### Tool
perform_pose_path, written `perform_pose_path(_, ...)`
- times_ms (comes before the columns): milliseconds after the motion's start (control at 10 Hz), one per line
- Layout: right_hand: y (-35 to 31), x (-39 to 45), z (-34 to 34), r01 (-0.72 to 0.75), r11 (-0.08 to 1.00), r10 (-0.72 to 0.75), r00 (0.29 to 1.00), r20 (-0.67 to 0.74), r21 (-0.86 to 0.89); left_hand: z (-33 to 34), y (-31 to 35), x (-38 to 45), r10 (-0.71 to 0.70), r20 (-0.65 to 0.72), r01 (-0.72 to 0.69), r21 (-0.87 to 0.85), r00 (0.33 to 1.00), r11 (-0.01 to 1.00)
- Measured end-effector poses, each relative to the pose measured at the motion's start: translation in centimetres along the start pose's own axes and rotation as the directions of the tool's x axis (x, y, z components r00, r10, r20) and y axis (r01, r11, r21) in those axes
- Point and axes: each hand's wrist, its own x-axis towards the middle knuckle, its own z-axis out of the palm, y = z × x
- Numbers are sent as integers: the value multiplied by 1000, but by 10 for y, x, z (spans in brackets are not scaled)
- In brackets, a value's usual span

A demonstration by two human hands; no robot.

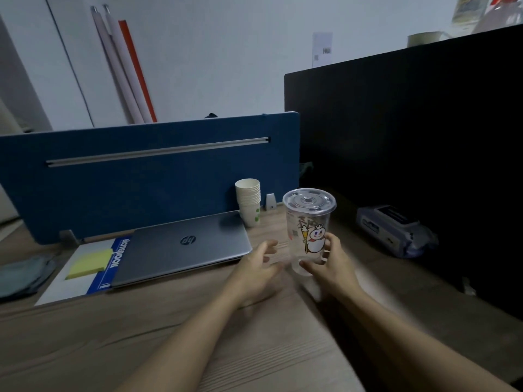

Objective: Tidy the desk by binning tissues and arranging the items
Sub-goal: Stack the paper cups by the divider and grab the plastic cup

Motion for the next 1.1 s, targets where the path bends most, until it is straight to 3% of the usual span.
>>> perform_pose_path(700, 18, 156, 86, -38, 994, 37, 999, -16, -101, -85, -80, 61, 6, -117, 42, 412, 993, 910)
perform_pose_path(1100, 14, 171, 100, -92, 986, 92, 996, -12, -140, -90, -92, 69, 2, -128, 57, 458, 992, 887)
